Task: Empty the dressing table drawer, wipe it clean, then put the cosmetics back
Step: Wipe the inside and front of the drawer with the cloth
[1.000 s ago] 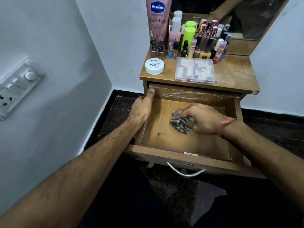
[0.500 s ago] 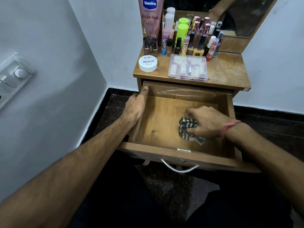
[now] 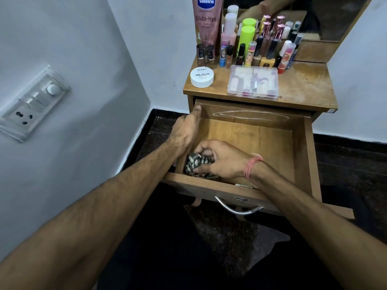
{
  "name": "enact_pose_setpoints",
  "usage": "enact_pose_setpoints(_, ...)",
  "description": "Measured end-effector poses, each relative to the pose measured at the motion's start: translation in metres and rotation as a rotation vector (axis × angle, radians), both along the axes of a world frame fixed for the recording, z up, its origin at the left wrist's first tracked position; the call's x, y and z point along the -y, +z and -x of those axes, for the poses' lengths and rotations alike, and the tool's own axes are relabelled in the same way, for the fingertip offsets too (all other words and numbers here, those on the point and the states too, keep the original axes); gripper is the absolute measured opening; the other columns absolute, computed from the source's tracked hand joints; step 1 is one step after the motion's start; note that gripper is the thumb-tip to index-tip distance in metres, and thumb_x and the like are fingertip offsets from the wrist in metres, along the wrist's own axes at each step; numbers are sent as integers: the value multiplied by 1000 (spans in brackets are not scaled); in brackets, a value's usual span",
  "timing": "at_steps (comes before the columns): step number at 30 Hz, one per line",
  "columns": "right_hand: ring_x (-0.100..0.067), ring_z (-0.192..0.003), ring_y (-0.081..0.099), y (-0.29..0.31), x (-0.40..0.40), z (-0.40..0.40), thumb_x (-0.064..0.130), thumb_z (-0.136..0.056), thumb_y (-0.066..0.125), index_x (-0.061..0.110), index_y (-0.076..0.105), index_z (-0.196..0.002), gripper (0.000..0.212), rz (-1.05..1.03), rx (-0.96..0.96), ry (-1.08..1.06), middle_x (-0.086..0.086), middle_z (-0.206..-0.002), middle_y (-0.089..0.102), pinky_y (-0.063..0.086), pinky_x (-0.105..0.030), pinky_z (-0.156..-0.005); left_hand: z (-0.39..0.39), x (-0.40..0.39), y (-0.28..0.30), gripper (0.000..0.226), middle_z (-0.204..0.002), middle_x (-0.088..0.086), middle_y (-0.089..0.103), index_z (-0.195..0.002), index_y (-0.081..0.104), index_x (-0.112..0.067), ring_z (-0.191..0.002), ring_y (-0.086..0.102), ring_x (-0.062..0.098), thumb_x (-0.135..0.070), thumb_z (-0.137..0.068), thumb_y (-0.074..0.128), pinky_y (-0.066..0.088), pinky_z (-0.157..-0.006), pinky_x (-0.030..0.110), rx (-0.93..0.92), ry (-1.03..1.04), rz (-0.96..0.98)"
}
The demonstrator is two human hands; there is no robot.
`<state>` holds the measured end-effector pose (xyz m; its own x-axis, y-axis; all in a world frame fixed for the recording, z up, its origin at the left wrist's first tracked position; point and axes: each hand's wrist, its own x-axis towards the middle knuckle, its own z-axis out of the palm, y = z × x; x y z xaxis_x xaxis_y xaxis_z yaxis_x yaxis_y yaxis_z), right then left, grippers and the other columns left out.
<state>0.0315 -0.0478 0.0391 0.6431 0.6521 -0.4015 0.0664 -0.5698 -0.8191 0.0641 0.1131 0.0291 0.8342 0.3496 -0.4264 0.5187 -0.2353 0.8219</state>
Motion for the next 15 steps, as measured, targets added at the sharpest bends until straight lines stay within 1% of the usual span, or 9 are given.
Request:
enact_pose_setpoints(2, -9, -101, 79, 5, 4, 3, 10, -86, 90, 19, 67, -111, 35, -91, -29, -82, 9, -106, 83, 60, -41, -104, -1, 0, 2, 83, -168, 13, 54, -166, 52, -18, -152, 53, 34, -76, -108, 43, 36, -121, 44, -7, 2, 2)
enact_pose_setpoints(4, -9, -98, 80, 9, 5, 6, 9, -84, 91, 18, 68, -110, 35, -126, 5, -112, 9, -103, 83, 60, -41, -103, -1, 1, 3, 78, -168, 14, 54, -165, 53, -18, -151, 53, 34, -72, -110, 43, 36, -119, 41, -10, 0, 11)
enact_pose_setpoints(6, -6, -98, 79, 11, 3, 9, 11, -83, 91, 20, 70, -109, 35, -85, 25, -69, 12, -102, 83, 60, -40, -104, -1, 2, 3, 74, -167, 13, 55, -164, 54, -18, -151, 53, 32, -68, -112, 44, 34, -110, 36, -2, 12, 27)
enact_pose_setpoints(8, -6, -98, 79, 12, 3, 7, 10, -83, 91, 19, 72, -108, 32, -58, 5, -23, 11, -102, 84, 60, -39, -104, -1, 3, 3, 73, -167, 13, 55, -164, 55, -18, -151, 53, 31, -68, -111, 46, 32, -105, 34, -4, 25, 30)
enact_pose_setpoints(10, -7, -97, 80, 11, 3, 3, 9, -83, 91, 22, 75, -106, 31, -70, 36, -65, 10, -100, 83, 61, -41, -102, -1, 2, 1, 74, -167, 12, 55, -163, 55, -18, -151, 53, 31, -69, -111, 46, 33, -107, 35, -8, 22, 35)
enact_pose_setpoints(12, -9, -97, 79, 6, 1, 1, 10, -83, 91, 27, 75, -103, 31, -60, 111, -131, 11, -99, 83, 61, -45, -101, -2, 1, -2, 75, -166, 12, 56, -163, 56, -18, -149, 54, 30, -70, -110, 46, 35, -110, 37, -4, 22, 46)
enact_pose_setpoints(13, -9, -98, 79, 4, 0, 0, 12, -83, 91, 29, 74, -102, 30, -40, 131, -136, 12, -100, 83, 61, -46, -102, -3, 0, -5, 75, -166, 11, 56, -163, 56, -19, -149, 54, 30, -71, -109, 46, 36, -109, 38, 1, 26, 48)
enact_pose_setpoints(15, -6, -101, 77, 1, -2, 0, 17, -83, 92, 30, 74, -101, 29, 15, 109, -73, 15, -103, 82, 59, -44, -105, -4, -1, -6, 78, -166, 11, 56, -164, 56, -20, -149, 54, 30, -73, -107, 47, 35, -109, 39, 5, 40, 54)
